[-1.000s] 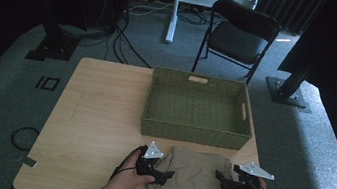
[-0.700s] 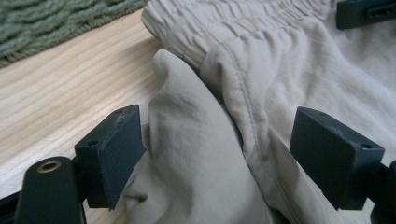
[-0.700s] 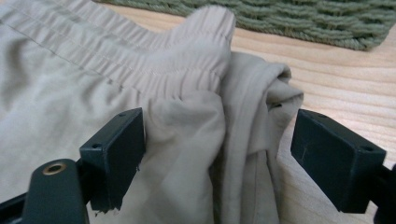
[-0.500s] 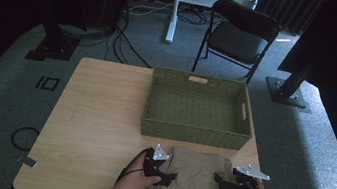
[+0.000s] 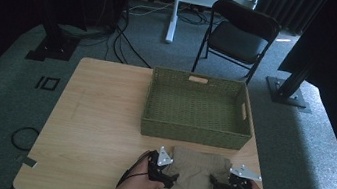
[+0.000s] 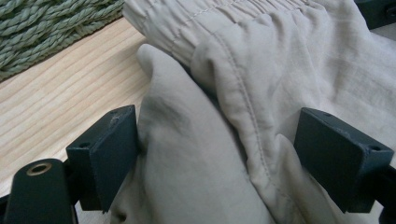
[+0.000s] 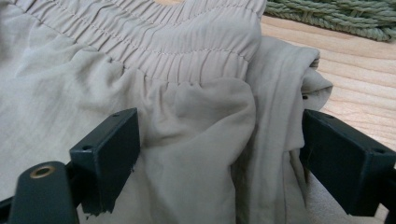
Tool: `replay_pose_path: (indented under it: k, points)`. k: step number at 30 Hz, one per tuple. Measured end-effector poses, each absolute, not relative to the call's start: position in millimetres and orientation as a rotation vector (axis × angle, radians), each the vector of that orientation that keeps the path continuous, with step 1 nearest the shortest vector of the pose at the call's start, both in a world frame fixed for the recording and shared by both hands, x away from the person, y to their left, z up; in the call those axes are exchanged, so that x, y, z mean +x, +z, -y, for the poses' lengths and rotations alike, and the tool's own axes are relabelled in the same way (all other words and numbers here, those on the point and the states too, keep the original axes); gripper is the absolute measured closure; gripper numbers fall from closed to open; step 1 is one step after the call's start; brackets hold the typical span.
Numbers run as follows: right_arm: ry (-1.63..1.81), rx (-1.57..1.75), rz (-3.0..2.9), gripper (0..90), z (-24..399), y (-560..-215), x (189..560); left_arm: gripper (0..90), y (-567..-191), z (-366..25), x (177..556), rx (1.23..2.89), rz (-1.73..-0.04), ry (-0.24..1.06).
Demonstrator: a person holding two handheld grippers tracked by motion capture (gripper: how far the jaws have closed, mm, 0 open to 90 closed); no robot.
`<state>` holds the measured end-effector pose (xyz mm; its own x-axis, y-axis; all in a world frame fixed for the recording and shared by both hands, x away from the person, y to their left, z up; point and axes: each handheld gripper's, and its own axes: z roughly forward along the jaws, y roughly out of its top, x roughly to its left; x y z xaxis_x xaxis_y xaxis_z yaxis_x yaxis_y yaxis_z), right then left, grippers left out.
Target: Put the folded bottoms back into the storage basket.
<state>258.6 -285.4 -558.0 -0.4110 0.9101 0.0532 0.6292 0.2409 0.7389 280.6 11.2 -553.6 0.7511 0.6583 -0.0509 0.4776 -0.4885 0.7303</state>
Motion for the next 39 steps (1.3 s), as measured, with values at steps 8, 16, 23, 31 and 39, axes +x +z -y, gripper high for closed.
replay_pose_path:
  k: [8,16,23,31,39]
  points:
    - [1.077,1.347,-2.187,54.3,282.9,-555.2,258.6,56.0,-552.6,-5.8,285.4,2.151,-0.814,0.281]
    - [1.062,1.387,-2.258,77.4,277.9,-547.2,262.6,72.6,-551.8,-8.0,285.7,2.155,-0.776,0.246]
    - [1.079,1.401,-2.281,79.0,277.7,-540.2,263.1,76.7,-539.2,-13.6,287.7,2.153,-0.767,0.202]
    - [1.144,1.383,-2.271,79.2,277.8,-526.3,263.6,76.9,-522.5,-22.1,288.6,2.131,-0.726,0.192]
    - [1.204,1.348,-2.251,79.3,278.9,-506.8,262.8,76.9,-503.9,-27.9,289.9,2.100,-0.700,0.192]
